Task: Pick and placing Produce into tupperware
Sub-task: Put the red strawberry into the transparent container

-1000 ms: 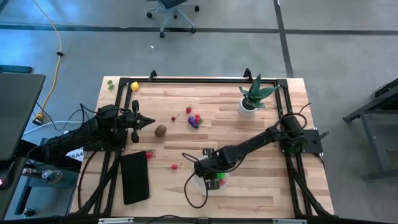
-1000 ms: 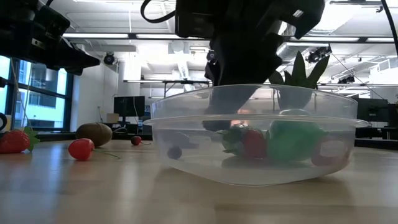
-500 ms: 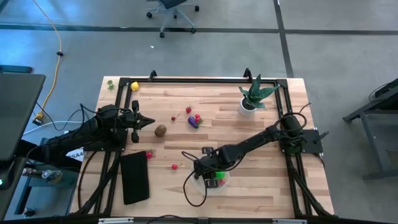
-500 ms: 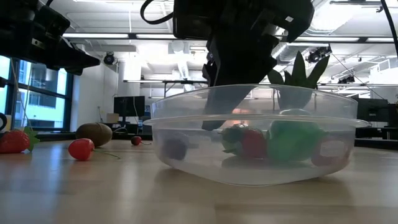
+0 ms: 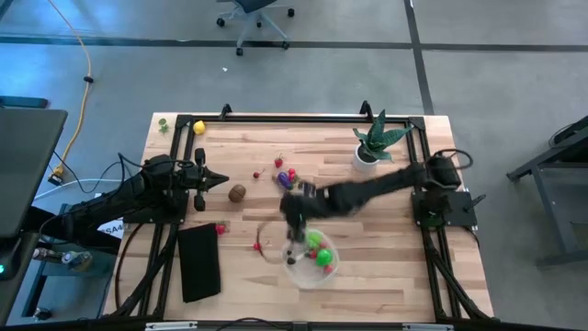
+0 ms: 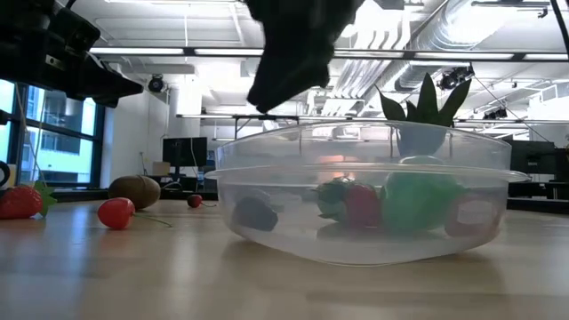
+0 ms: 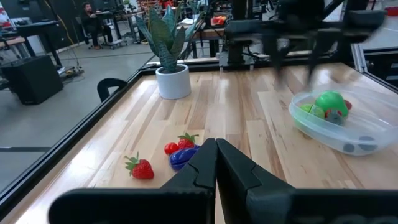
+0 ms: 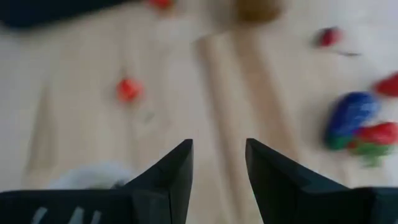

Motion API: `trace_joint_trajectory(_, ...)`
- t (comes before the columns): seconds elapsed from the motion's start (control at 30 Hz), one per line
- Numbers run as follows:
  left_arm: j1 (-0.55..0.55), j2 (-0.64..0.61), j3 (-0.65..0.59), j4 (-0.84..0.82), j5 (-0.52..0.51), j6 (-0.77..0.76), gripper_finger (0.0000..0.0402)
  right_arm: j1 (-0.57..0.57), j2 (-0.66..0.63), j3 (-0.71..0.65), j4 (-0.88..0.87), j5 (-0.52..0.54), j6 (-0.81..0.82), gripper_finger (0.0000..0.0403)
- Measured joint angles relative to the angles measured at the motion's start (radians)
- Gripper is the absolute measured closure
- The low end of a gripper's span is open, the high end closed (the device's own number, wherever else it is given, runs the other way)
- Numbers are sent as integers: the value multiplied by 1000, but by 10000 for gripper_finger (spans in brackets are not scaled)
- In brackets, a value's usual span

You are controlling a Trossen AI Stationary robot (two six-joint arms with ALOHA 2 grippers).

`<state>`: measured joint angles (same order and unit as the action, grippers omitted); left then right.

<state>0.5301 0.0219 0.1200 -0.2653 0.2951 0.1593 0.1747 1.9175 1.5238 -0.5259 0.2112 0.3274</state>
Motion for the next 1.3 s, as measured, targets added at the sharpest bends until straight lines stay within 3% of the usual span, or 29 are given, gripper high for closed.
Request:
trace_joint_trajectory(0.17, 0, 0, 0, 0, 0, 0, 401, -177, 9, 1, 90, -106, 33, 256)
trace_joint_trajectory(0.33, 0, 0, 0, -2, 0, 0, 401, -279, 50, 5, 110, -177, 68, 214)
trace_joint_trajectory(0.57, 0, 0, 0, -7, 0, 0, 401, -319, 127, 91, -30, -132, 61, 146)
trace_joint_trajectory(0.8, 0, 0, 0, -8, 0, 0, 401, -364, 144, 96, -148, -94, 145, 146)
trace_joint_trajectory(1.07, 0, 0, 0, -8, 0, 0, 401, -411, 211, 96, -149, -192, 146, 148)
trace_joint_trajectory(1.3, 0, 0, 0, -8, 0, 0, 401, -409, 227, 96, -146, -193, 165, 149)
